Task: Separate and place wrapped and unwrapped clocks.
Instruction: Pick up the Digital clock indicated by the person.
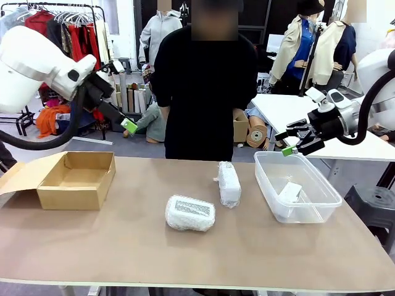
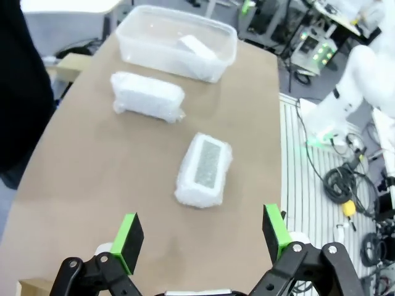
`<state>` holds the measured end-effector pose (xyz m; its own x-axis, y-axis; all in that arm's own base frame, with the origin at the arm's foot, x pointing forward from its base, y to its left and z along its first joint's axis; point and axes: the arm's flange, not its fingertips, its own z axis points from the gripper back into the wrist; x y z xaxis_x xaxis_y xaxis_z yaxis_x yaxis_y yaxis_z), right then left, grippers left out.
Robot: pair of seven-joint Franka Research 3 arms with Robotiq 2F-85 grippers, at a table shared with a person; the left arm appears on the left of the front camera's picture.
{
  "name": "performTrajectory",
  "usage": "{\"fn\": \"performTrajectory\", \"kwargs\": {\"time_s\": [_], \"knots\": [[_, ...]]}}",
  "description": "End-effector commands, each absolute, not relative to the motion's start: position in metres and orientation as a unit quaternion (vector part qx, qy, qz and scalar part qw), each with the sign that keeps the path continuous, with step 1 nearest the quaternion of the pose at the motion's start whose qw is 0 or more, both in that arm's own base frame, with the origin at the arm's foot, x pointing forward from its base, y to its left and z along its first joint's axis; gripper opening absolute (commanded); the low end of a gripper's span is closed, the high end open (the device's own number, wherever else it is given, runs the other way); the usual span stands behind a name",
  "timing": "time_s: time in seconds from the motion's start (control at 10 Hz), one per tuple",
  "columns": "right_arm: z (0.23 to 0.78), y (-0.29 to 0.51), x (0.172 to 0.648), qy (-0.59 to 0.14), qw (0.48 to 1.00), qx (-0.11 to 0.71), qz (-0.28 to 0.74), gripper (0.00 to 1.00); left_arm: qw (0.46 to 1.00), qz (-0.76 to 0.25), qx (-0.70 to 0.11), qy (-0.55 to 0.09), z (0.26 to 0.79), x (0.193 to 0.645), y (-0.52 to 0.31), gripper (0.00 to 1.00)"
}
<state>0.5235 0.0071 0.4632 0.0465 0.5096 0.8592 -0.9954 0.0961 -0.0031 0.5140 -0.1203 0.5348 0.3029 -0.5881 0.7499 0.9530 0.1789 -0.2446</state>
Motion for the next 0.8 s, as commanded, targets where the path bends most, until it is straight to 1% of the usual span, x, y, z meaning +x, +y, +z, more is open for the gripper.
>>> {"fn": "performTrajectory", "kwargs": {"time_s": [0.0, 0.1, 0.3, 0.4, 0.5, 0.7], "knots": [[0.465, 0.007, 0.524, -0.368, 0.643, 0.33, 0.586, 1.0, 0.699, -0.517, -0.39, -0.303, 0.54, 0.51, -0.127, 1.0], [0.465, 0.007, 0.524, -0.368, 0.643, 0.33, 0.586, 1.0, 0.724, -0.532, -0.357, -0.256, 0.535, 0.514, -0.12, 1.0], [0.465, 0.007, 0.524, -0.368, 0.643, 0.33, 0.586, 1.0, 0.724, -0.532, -0.357, -0.256, 0.535, 0.514, -0.12, 1.0], [0.465, 0.007, 0.524, -0.368, 0.643, 0.33, 0.586, 1.0, 0.716, -0.532, -0.365, -0.267, 0.537, 0.511, -0.122, 1.0], [0.465, 0.007, 0.524, -0.368, 0.643, 0.33, 0.586, 1.0, 0.687, -0.588, -0.314, -0.288, 0.552, 0.513, -0.122, 1.0], [0.465, 0.007, 0.524, -0.368, 0.643, 0.33, 0.586, 1.0, 0.666, -0.609, -0.286, -0.321, 0.562, 0.514, -0.108, 1.0]]}}
